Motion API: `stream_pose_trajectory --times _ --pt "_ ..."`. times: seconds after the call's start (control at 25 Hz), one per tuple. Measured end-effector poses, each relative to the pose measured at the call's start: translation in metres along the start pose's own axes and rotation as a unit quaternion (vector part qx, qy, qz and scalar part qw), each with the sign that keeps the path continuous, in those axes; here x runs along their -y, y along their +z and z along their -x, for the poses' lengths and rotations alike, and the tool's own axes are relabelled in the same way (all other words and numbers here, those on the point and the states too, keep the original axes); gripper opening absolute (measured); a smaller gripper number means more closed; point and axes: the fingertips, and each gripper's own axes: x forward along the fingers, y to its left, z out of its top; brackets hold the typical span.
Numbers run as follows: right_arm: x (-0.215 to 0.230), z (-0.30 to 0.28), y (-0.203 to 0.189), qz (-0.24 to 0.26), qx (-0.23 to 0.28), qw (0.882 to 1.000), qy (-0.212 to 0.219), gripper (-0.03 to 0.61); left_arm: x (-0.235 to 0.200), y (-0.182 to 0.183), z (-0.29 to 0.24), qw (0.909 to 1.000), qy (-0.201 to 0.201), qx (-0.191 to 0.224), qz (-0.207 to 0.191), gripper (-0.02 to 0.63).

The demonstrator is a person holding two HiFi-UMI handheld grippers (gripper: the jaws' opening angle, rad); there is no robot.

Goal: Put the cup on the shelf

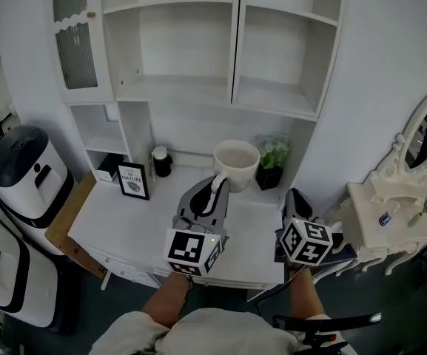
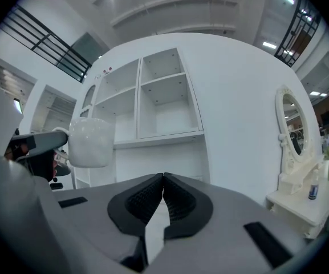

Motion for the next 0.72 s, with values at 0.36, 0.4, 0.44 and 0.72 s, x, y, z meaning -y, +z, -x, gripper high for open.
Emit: stream_pose_trajectory --times 0.36,0.4,0.44,0.72 --pt "0.015 -0.044 -0.002 -0.002 -0.002 1.0 -0.004 0.023 -0.011 -0.016 -0.042 0.9998 -0.019 -0.009 0.006 0.048" --pt "0.017 -0.049 -0.001 0.0 -0.002 1.0 -0.002 0.023 -0.01 -0.019 -0.045 0.9997 -0.019 -0.012 0.007 0.048" --pt "0.018 -0.053 0.001 0.002 -0.001 1.0 0.0 0.023 -0.009 -0.022 -0.048 0.9997 -0.019 -0.014 0.007 0.048" --pt "0.023 -0.086 0.024 0.002 0.015 1.0 0.025 0.023 -0.008 -0.019 -0.072 0.9997 -0.018 -0.018 -0.002 0.048"
